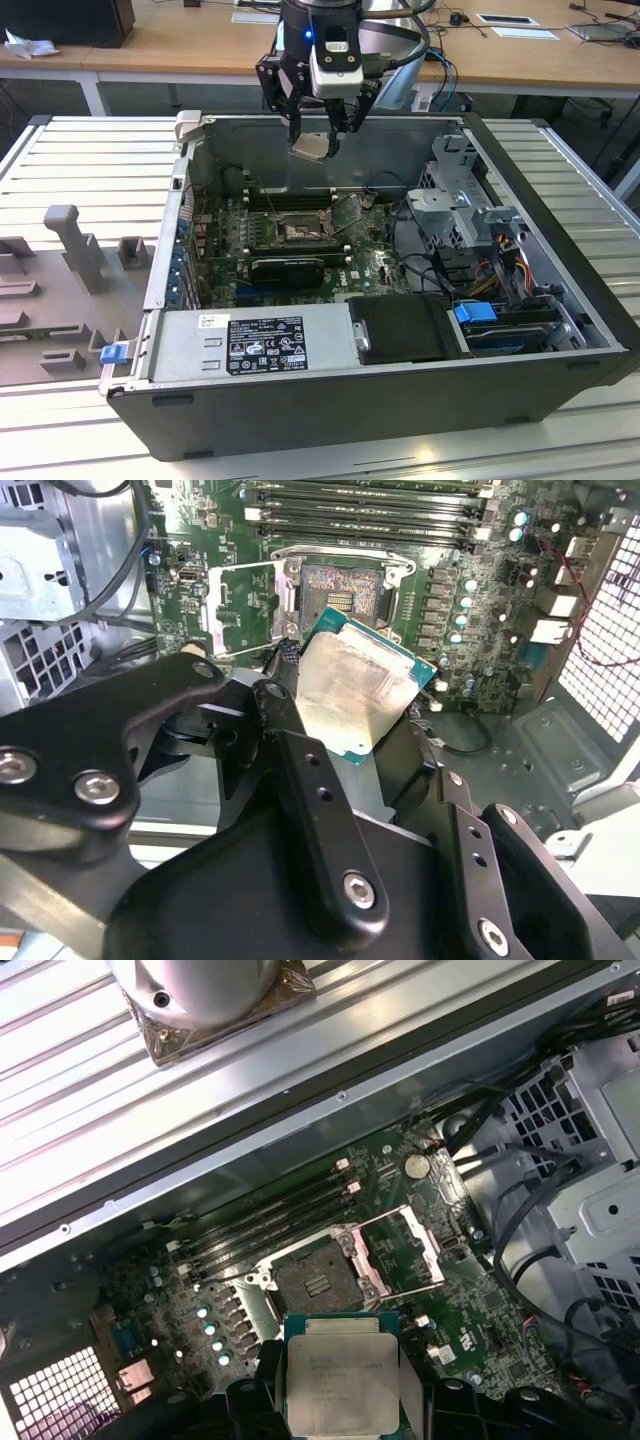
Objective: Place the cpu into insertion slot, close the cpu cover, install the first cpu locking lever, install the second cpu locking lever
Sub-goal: 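Place the cpu into insertion slot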
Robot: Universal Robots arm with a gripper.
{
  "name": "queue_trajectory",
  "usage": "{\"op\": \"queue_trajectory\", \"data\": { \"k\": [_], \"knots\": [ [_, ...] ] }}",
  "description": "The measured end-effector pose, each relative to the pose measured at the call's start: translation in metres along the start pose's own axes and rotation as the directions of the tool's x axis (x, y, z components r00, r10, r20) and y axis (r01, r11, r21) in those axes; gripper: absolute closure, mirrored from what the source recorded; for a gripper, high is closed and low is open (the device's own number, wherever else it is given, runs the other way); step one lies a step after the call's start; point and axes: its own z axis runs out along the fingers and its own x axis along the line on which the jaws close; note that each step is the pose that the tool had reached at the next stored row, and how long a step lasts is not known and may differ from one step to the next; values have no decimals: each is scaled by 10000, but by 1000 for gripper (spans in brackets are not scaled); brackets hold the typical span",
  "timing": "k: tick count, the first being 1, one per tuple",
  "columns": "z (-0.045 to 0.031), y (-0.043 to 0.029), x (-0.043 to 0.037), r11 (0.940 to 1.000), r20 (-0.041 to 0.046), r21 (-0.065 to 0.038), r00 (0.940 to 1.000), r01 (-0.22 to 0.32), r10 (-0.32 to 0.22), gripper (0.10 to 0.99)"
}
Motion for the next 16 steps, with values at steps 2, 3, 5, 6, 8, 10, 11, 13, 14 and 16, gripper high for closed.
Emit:
{"op": "queue_trajectory", "data": {
  "k": [2, 3, 5, 6, 8, 10, 11, 13, 14, 16],
  "knots": [
    [2, 0, 0, 10000, 6, -2, 10000, -79, 79, 545],
    [2, 0, 0, 9999, 10, -2, 9999, -130, 130, 545],
    [5, 0, 0, 9997, 19, -4, 9997, -246, 246, 545],
    [6, 0, 0, 9996, 21, -5, 9996, -278, 278, 545],
    [7, -1, 0, 9994, 26, -6, 9994, -351, 351, 545],
    [8, -1, 0, 9991, 32, -7, 9991, -420, 420, 545],
    [10, -1, 0, 9988, 37, -9, 9988, -492, 492, 545],
    [11, -1, 0, 9984, 43, -11, 9984, -562, 562, 545],
    [12, -1, 0, 9983, 45, -11, 9983, -588, 588, 545],
    [13, -1, 0, 9978, 50, -12, 9978, -662, 662, 545]
  ]
}}
